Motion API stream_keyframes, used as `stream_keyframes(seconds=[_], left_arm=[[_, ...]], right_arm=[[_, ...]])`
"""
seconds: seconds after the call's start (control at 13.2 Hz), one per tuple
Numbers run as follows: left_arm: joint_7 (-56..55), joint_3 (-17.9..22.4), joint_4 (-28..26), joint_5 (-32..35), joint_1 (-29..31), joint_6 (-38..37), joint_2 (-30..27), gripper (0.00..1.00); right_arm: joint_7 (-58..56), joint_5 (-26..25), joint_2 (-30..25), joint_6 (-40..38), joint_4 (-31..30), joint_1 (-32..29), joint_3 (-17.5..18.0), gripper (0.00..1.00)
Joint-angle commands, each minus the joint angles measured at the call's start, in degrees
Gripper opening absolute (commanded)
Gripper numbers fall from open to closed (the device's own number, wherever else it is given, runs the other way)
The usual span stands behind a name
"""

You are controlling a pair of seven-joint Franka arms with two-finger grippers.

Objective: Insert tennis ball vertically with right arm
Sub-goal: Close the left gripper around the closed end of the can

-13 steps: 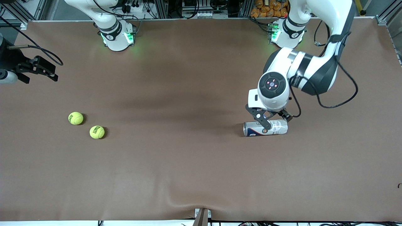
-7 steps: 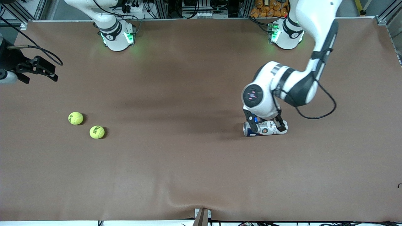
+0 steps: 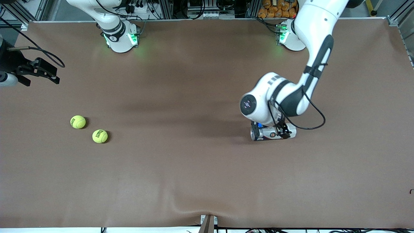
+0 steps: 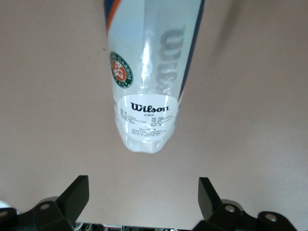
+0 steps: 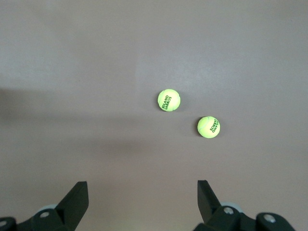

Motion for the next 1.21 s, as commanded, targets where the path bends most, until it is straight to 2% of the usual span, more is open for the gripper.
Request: stream_keyframes(seconds=[0.0, 0.98, 1.13], left_arm=[[0.8, -0.3, -2.2, 0.7, 0.8, 3.5, -0.2, 1.00], [-1.1, 0.0, -2.7, 1.9, 1.5, 10.7, 5.6, 1.00], [-1.0, 0.1, -2.7, 3.7, 1.6, 11.9, 6.2, 1.00]], right_arm=[[0.3, 0.8, 0.6, -0.4, 1.2, -0.3, 0.1, 1.00], [0.3, 0.8, 0.6, -0.4, 1.1, -0.3, 0.1, 1.00], [0.3, 0.8, 0.6, -0.4, 1.1, -0.3, 0.1, 1.00]])
